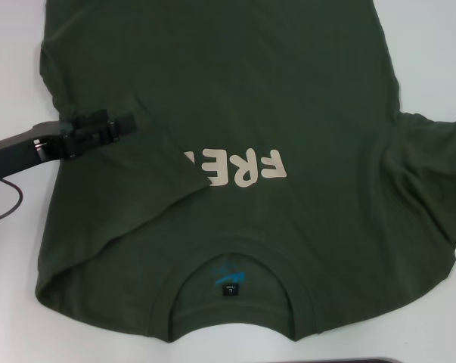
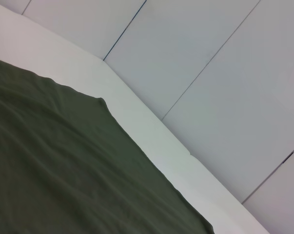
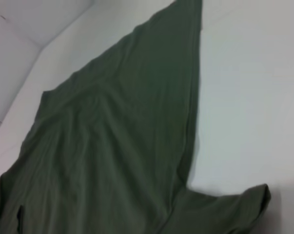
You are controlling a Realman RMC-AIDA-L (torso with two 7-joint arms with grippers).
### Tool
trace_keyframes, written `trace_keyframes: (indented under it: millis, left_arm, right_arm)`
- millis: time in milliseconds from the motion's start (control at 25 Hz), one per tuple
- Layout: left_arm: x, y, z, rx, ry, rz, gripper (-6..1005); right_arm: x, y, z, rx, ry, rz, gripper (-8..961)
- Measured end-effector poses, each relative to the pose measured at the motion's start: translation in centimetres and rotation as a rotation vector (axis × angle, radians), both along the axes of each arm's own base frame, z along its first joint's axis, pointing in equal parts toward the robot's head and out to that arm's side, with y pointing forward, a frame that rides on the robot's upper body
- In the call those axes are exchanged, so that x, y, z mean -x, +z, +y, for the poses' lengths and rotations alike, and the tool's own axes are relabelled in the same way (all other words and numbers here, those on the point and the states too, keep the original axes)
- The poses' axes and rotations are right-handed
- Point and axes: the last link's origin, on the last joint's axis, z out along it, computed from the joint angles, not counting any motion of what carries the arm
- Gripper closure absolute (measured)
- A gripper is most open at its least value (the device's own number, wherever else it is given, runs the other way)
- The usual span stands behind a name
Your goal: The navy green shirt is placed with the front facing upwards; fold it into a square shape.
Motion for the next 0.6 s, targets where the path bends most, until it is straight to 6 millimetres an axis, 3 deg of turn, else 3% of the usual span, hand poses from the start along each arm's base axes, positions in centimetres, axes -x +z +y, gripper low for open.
trace_keyframes:
  millis: [600]
  left_arm:
    - [-0.1, 0.2, 0.2, -0.019, 0.002, -0.012, 113]
  right_arm:
    - [3.8, -0.8, 3.1, 0.040, 0.138, 0.064, 919]
